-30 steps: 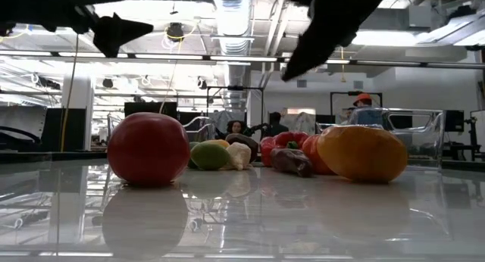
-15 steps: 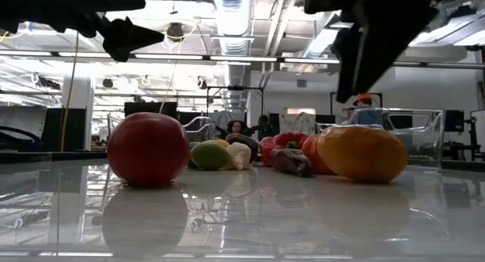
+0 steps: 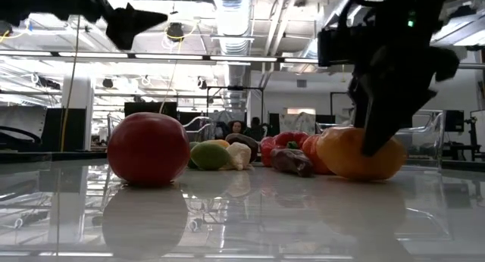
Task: Sort produce into baskets
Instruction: Put the brown potato into the right transparent bin
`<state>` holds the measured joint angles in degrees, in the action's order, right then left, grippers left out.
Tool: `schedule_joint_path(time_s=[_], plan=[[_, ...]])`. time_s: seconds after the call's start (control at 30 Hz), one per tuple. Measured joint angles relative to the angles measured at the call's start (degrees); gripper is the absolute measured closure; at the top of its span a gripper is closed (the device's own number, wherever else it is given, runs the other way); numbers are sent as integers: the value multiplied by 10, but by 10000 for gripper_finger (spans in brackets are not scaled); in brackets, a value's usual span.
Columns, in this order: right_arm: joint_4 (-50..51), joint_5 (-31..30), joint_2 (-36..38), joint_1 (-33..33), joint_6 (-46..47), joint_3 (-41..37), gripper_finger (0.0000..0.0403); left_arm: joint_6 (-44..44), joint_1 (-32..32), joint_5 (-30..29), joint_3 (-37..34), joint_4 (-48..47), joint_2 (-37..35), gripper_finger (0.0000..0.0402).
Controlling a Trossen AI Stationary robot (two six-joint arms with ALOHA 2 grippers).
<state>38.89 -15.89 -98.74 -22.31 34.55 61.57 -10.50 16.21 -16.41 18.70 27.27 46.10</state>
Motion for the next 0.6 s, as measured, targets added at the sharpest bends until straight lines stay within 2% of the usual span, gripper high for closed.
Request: schedule_joint_path(time_s=[0.1,0.2,0.3,0.47,0.6], plan=[[-8,-16,1,-1,1,-11,73,33,-1,-20,38,-16,0,63],[-14,-21,1,-1,-4,-11,106,81,-5,-39,94,-86,0,63],[-18,-24,1,-1,-13,-11,119,102,-11,-43,137,-133,0,63],[15,-43,15,0,-1,9,118,100,-4,-27,140,-141,0,63],[69,-112,67,-4,-5,48,118,97,-4,-42,124,-140,0,63]])
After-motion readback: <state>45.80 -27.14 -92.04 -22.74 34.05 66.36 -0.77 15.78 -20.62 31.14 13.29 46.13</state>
